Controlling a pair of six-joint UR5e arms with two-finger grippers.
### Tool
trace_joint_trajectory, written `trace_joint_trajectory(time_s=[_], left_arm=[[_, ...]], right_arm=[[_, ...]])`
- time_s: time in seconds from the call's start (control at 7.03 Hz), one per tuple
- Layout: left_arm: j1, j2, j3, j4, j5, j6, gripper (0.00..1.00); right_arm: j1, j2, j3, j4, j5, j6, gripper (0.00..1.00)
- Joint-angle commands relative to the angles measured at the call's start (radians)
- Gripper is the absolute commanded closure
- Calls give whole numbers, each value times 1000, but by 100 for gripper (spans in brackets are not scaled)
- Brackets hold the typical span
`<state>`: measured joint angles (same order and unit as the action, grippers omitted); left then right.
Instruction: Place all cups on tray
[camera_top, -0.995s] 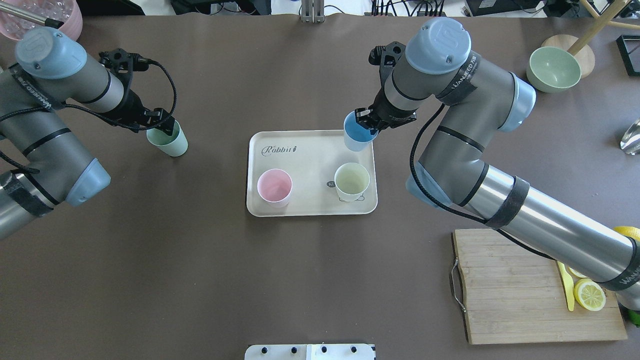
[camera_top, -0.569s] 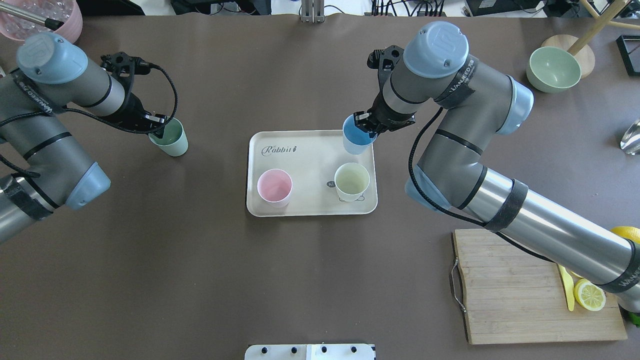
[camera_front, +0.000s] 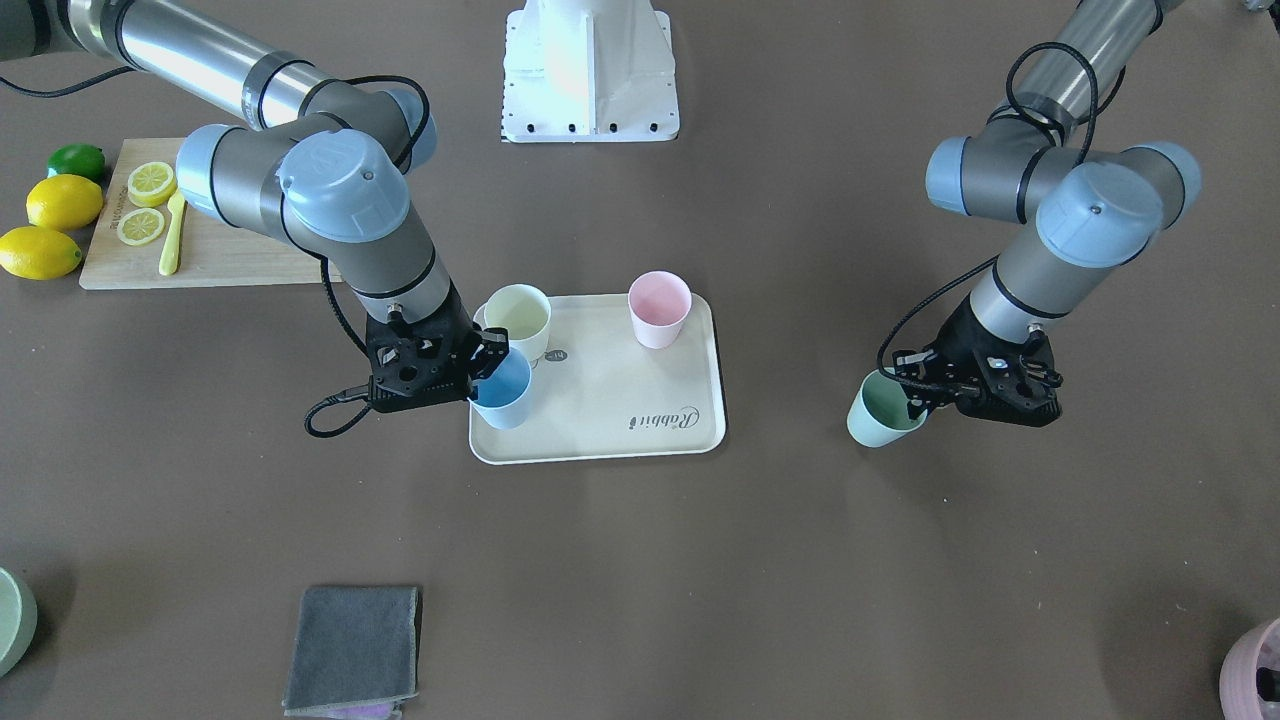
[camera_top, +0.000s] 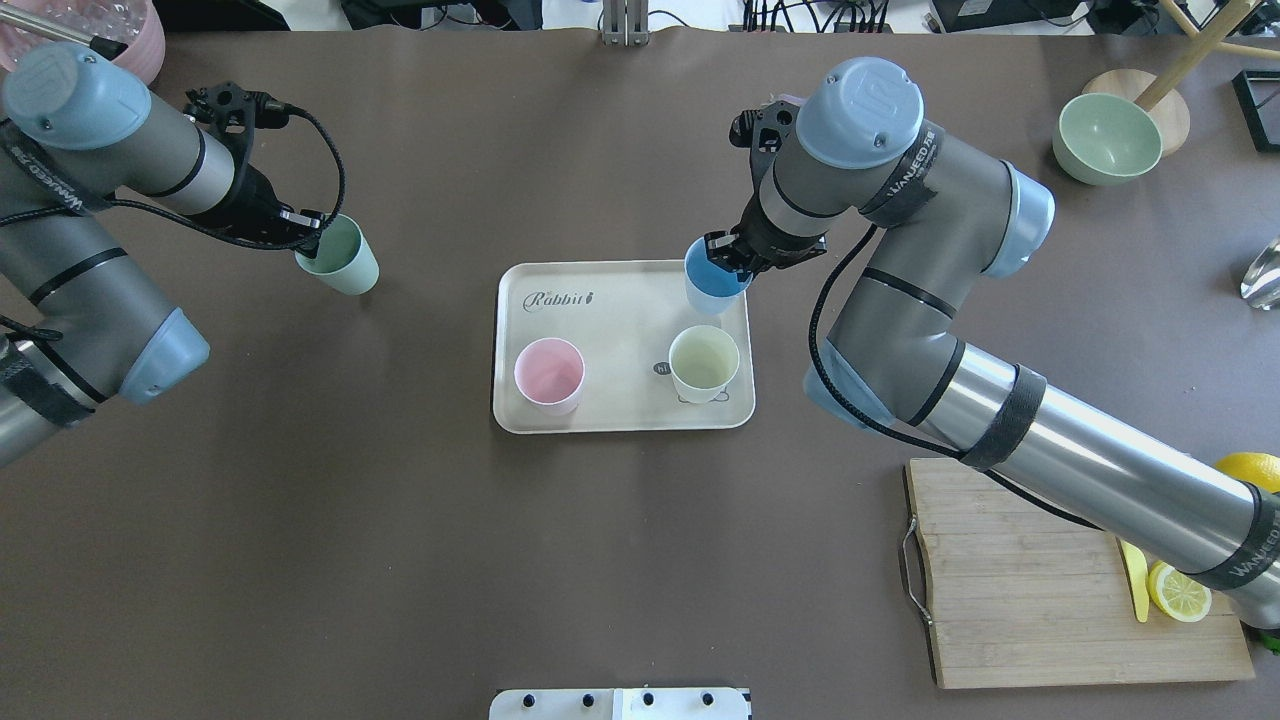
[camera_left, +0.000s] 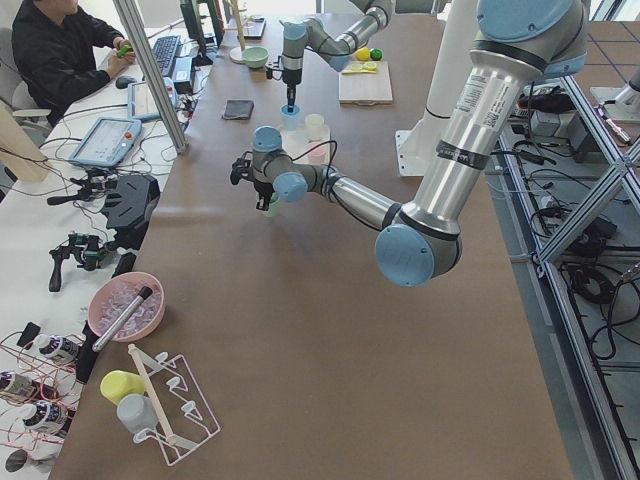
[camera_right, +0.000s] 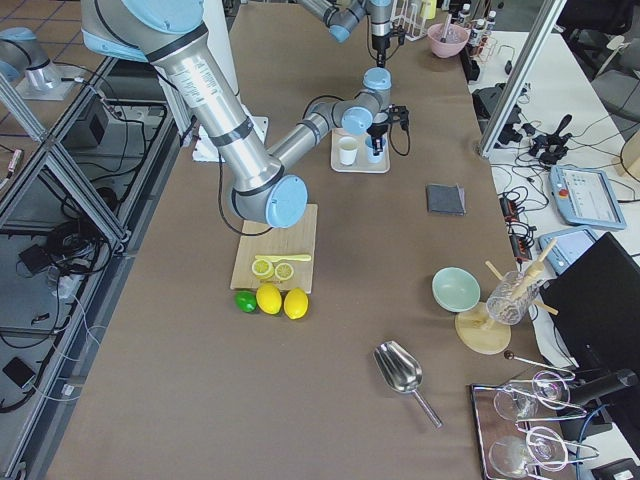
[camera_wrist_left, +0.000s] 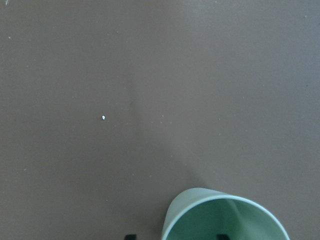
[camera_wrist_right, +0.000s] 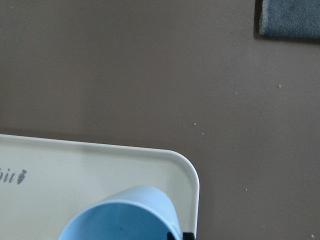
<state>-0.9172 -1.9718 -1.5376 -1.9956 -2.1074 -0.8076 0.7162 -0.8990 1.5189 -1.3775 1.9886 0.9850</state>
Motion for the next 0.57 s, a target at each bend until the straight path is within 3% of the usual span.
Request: trace_joint_trajectory(time_s=[0.0, 0.43], left_arm=[[-17, -2, -1, 0, -26, 1, 100], [-17, -2, -1, 0, -25, 1, 100]], right_arm=[[-7, 11, -19, 0, -23, 1, 100], [-26, 54, -71, 3, -34, 0, 100]])
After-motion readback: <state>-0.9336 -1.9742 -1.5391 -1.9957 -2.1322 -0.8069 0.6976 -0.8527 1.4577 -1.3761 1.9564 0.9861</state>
